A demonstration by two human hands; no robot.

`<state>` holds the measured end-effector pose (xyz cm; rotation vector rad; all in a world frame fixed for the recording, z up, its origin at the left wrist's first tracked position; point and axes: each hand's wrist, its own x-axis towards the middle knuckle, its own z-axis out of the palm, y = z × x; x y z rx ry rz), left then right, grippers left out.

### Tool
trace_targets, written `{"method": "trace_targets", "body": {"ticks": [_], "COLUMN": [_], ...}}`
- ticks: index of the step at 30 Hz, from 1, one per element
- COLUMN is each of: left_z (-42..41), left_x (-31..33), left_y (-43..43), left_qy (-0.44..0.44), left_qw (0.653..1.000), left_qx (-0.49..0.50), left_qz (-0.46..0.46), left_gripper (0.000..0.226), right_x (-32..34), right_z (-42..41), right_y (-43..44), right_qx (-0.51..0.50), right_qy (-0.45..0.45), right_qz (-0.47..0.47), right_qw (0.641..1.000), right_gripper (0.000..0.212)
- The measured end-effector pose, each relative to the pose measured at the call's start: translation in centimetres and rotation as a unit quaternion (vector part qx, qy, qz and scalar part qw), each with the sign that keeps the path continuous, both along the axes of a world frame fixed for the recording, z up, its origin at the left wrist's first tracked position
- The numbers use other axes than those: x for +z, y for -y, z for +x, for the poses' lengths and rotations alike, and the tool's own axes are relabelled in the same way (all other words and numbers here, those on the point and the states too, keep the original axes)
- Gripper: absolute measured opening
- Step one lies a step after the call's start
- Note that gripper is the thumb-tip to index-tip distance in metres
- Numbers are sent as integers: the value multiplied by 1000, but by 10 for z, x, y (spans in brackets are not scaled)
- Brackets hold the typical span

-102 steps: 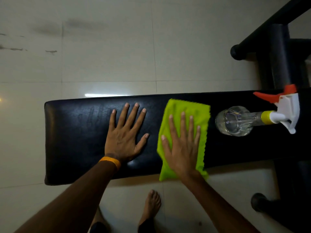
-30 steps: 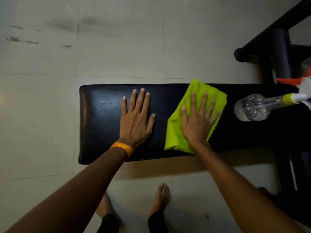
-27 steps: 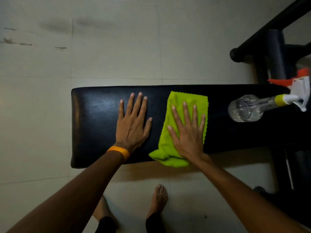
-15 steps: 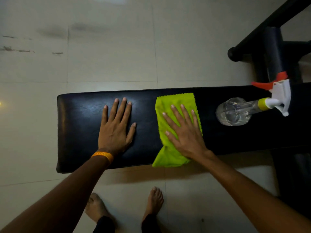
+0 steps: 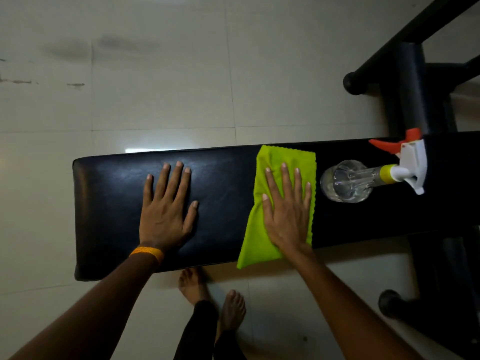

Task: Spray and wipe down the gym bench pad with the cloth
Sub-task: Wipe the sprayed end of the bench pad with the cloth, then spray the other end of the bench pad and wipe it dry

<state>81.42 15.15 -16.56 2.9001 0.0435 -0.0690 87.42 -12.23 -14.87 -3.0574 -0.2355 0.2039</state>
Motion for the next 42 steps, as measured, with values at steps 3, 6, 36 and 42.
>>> {"method": "trace_targets", "body": {"ticks": [3, 6, 36, 42], "left_z": [1, 1, 77, 81], "left_x": [2, 4, 52, 57], "left_y": [1, 0, 206, 219], "left_qy": [-2, -11, -110, -105], "left_qw": [1000, 1000, 988, 988], "left_qx": [-2, -5, -72, -84], "left_qz": [1, -2, -85, -73], "left_gripper": [73, 73, 76, 78], "right_x": [3, 11, 130, 139], "right_z": [-9, -1, 86, 55], "right_y": [-18, 6, 112, 141], "right_qx": [-19, 46, -151, -154], "right_qy": [-20, -51, 61, 41], "right_qz": [4, 17, 532, 484], "right_qw": [1000, 998, 831, 860], "right_gripper": [61, 62, 18, 23]}}
